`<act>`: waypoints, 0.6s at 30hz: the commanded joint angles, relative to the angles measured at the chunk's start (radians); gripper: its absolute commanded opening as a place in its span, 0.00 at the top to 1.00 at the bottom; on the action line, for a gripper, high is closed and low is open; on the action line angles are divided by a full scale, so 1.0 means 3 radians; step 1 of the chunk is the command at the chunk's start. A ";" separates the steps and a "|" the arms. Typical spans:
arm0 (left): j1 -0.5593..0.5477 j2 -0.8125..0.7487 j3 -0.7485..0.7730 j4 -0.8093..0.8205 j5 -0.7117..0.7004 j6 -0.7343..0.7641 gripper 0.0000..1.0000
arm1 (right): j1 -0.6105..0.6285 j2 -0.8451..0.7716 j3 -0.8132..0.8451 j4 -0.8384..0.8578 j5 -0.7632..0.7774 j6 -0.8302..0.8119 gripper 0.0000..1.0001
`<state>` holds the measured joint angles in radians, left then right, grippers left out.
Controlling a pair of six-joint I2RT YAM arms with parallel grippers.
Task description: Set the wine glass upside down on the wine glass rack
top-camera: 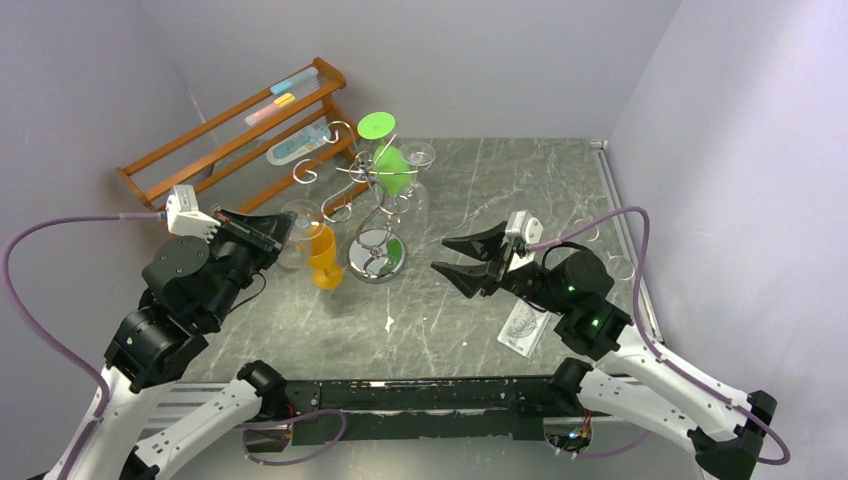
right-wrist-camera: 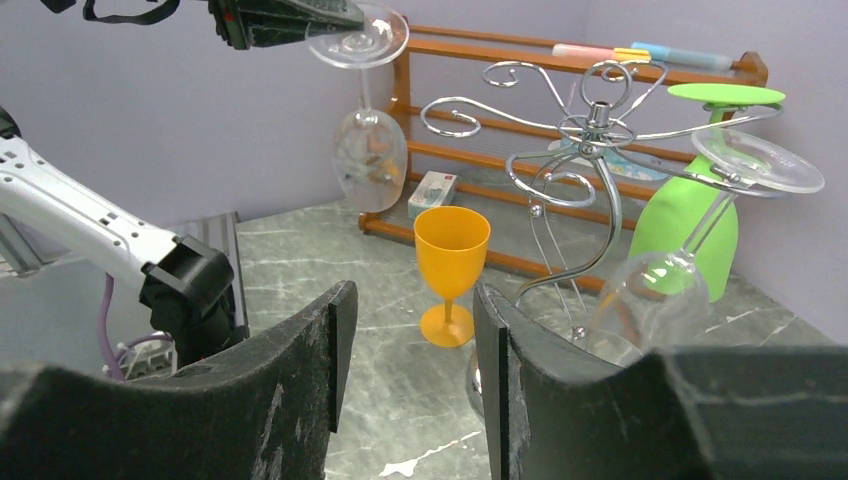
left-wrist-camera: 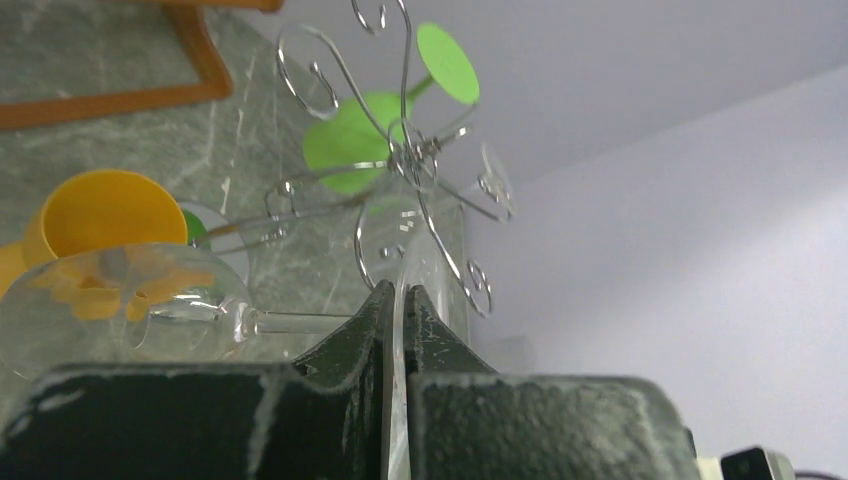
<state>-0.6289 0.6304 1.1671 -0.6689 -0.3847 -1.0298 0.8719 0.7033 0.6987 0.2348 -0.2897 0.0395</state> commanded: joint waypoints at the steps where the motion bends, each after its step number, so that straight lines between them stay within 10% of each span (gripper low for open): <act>1: 0.0026 -0.0007 -0.0087 0.0501 -0.0515 -0.0015 0.95 | 0.0009 0.0044 -0.0037 0.0122 0.0051 0.0072 0.50; 18: 0.0025 0.0519 -0.0265 0.1520 -0.0611 -0.0106 0.95 | 0.0011 0.0049 -0.0047 0.0225 -0.0026 0.0210 0.51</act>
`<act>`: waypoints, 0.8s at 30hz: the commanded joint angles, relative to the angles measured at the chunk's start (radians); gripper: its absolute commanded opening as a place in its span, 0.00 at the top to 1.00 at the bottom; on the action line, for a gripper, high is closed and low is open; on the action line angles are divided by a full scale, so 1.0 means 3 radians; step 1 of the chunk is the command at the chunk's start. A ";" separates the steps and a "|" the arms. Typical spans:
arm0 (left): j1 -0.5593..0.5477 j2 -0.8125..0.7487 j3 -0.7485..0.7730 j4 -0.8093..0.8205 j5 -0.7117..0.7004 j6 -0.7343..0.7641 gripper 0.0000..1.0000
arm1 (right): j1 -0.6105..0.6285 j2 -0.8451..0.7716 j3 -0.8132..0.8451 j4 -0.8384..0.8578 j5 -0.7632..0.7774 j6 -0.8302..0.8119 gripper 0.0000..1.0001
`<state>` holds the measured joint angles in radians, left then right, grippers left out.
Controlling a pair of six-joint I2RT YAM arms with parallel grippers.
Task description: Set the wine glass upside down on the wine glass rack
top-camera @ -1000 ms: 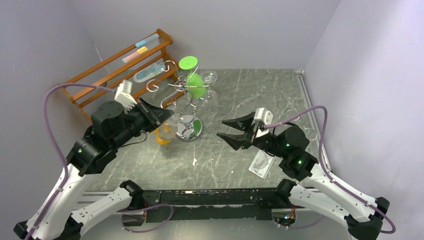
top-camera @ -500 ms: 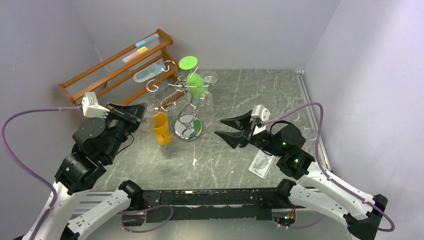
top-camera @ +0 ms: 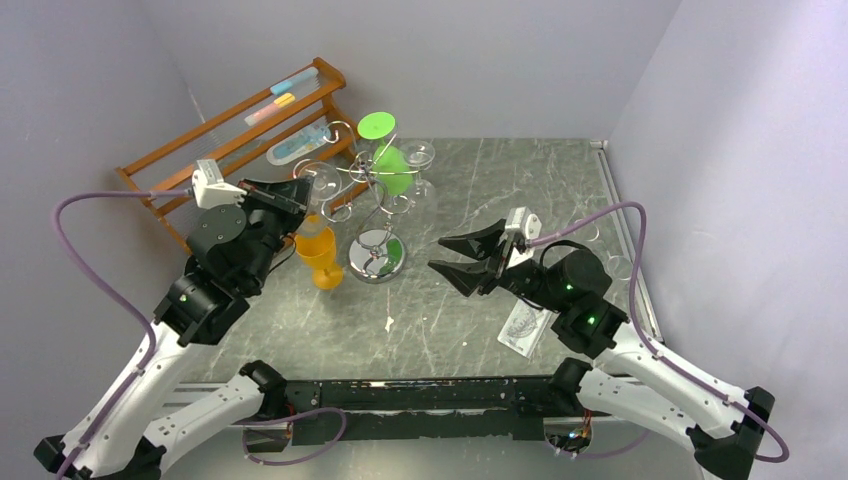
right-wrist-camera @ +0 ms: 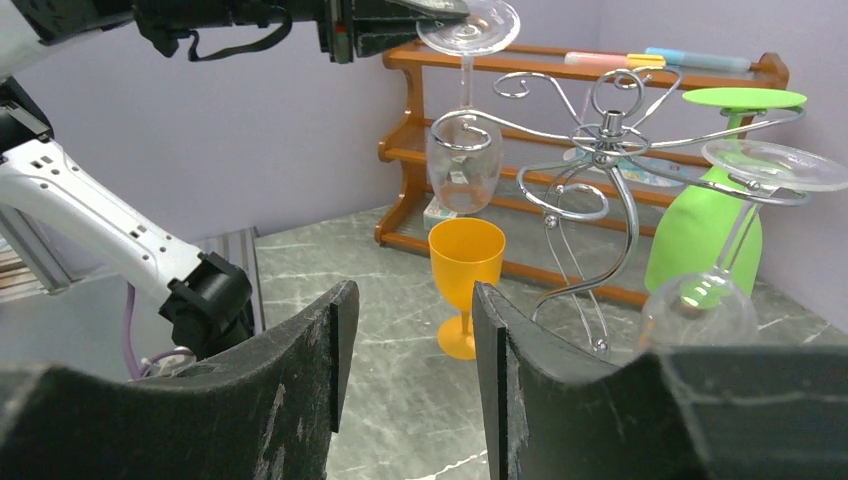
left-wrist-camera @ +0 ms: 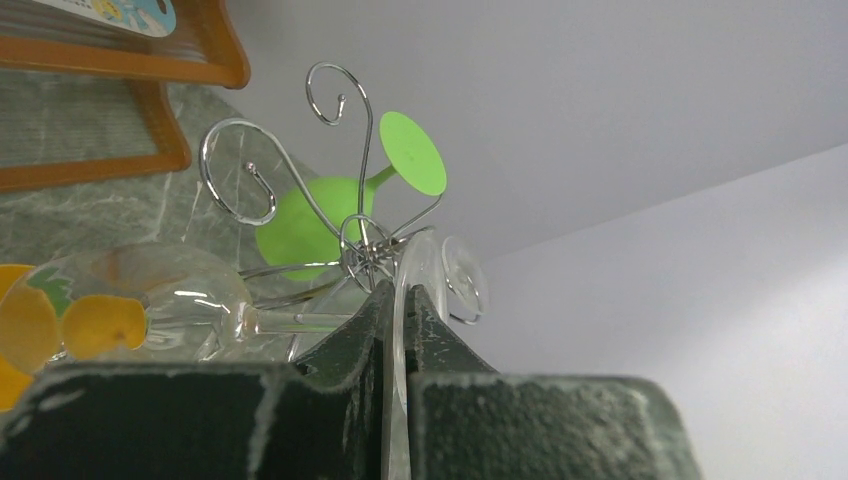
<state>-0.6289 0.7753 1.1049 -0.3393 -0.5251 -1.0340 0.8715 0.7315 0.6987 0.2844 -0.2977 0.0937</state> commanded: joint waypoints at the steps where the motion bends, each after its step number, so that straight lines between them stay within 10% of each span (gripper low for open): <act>1: 0.0028 0.0057 -0.0071 0.0456 -0.0157 -0.0102 0.95 | 0.0012 -0.0045 -0.0055 0.0064 -0.0004 0.0035 0.51; 24: 0.0244 0.0627 0.0008 0.1063 -0.0477 0.0225 0.95 | 0.0014 -0.0015 0.0084 -0.0119 0.0014 -0.0072 0.51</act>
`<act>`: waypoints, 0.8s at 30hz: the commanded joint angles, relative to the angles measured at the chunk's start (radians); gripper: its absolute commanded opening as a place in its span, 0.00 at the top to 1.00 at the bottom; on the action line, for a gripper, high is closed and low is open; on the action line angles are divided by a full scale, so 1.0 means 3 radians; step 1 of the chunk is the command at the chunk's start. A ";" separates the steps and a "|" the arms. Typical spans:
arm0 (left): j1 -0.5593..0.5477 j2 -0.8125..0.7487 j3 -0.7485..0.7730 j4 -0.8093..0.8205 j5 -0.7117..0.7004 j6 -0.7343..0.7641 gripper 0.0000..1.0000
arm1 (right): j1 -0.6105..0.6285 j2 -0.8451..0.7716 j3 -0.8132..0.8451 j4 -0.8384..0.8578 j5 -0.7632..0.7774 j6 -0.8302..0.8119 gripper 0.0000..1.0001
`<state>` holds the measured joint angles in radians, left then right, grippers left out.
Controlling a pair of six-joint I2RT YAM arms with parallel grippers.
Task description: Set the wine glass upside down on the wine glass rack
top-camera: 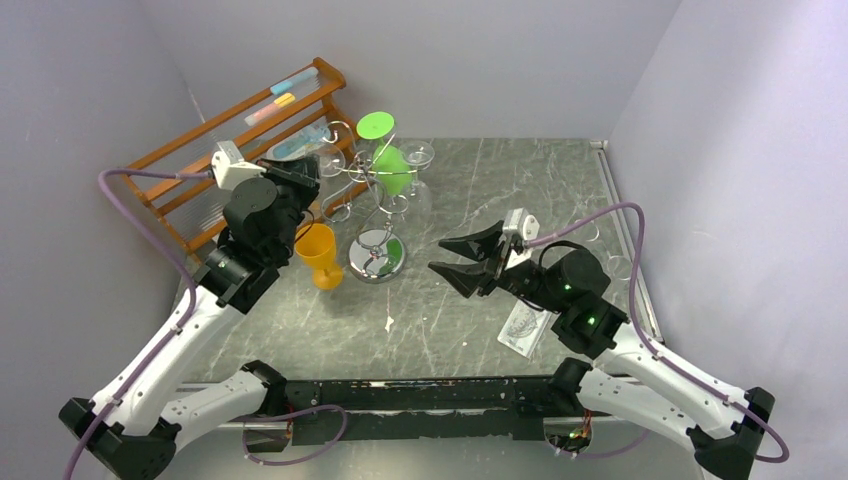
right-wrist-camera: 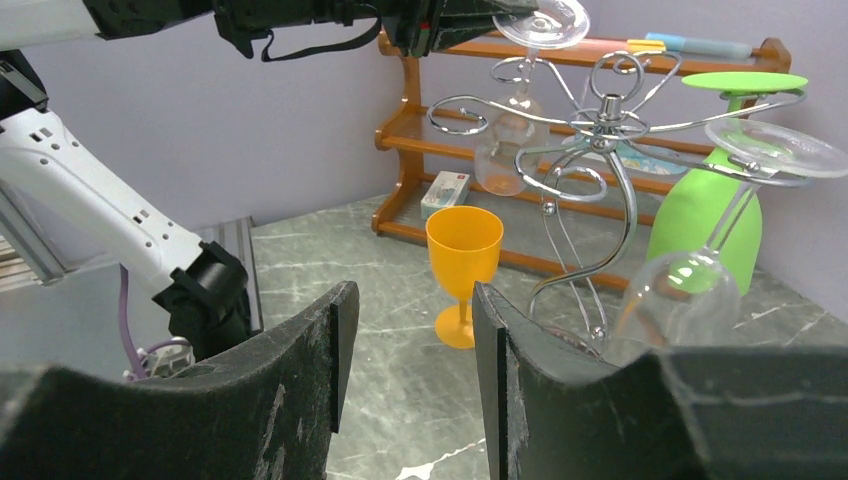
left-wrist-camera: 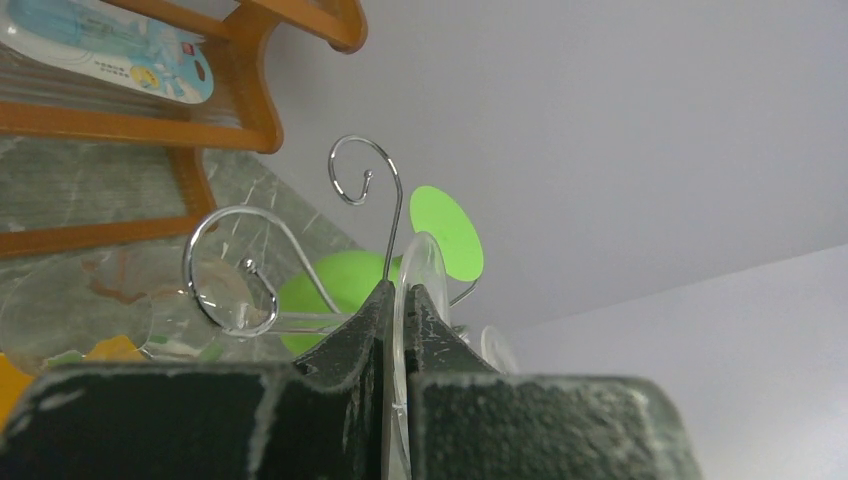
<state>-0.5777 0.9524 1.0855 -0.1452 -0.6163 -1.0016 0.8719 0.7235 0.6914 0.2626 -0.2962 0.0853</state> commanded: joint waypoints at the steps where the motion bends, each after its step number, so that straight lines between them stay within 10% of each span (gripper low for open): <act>1: 0.0094 0.0044 0.0065 0.0433 -0.0160 0.0115 0.95 | 0.0013 0.0008 0.0105 -0.0040 0.0020 -0.0044 0.51; 24: 0.0457 -0.0011 -0.0173 0.0560 -0.0068 0.0092 0.95 | 0.0011 -0.0052 0.0109 -0.0036 0.0122 0.0021 0.51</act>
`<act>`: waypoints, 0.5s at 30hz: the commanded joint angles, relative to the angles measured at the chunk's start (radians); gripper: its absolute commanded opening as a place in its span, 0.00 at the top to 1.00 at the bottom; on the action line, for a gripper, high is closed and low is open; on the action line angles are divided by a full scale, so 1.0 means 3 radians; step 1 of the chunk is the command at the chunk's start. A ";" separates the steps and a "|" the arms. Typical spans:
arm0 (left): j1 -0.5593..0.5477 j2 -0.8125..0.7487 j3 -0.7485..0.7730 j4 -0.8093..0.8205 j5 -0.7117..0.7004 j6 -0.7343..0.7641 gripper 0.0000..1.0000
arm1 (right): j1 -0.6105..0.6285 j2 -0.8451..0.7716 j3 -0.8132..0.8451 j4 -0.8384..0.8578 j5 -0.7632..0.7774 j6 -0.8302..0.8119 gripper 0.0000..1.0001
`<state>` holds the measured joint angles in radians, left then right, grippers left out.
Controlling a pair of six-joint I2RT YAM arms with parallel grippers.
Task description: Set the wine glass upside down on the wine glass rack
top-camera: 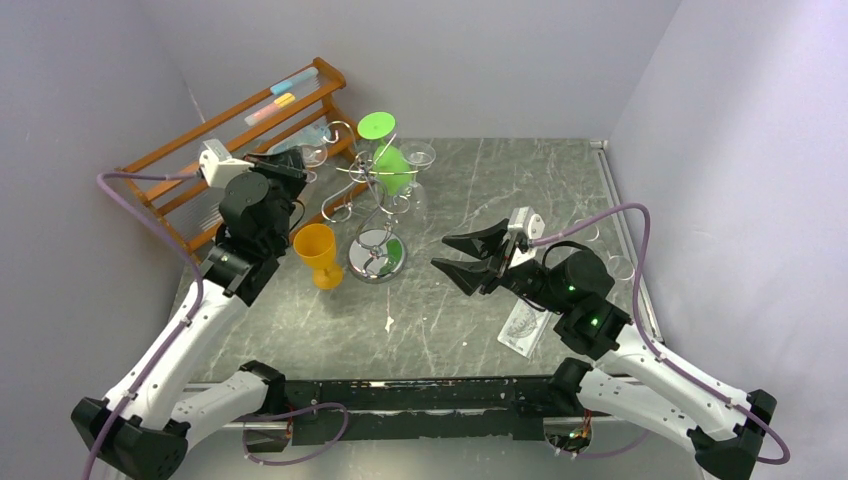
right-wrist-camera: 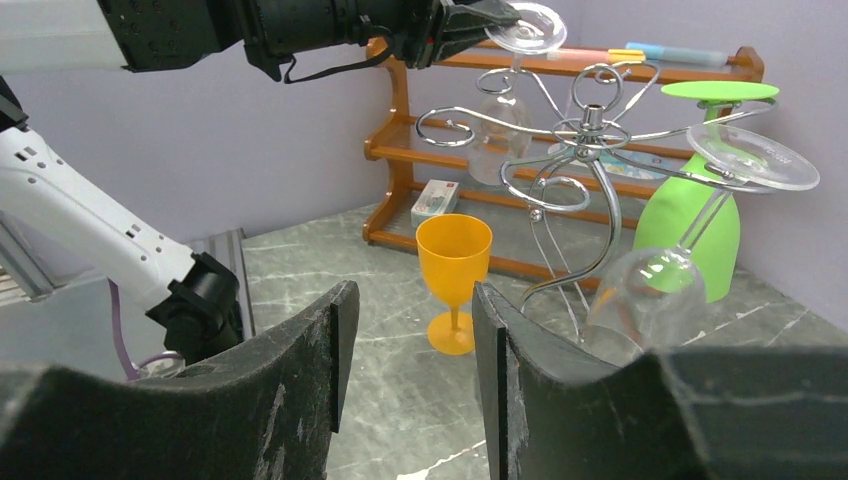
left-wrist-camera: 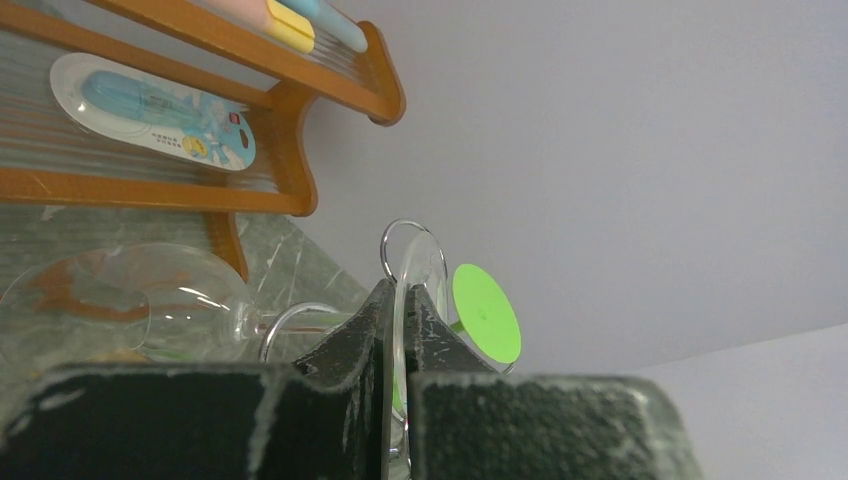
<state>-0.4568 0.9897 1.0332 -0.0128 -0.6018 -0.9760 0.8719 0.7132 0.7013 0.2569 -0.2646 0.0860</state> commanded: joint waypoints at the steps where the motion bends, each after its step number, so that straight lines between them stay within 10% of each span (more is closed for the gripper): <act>1: 0.0058 -0.0161 -0.0018 0.0099 -0.0116 0.0014 0.95 | 0.0011 -0.0011 0.0076 -0.0006 0.0013 0.0027 0.51; 15: 0.0086 -0.0422 -0.0203 -0.0010 0.0222 0.0058 0.95 | 0.0012 -0.0005 0.0040 0.0044 0.0003 0.0117 0.51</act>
<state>-0.4442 0.8921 0.9852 -0.0509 -0.5770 -0.9752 0.8719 0.7158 0.7010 0.2577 -0.2649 0.1104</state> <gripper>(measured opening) 0.087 0.491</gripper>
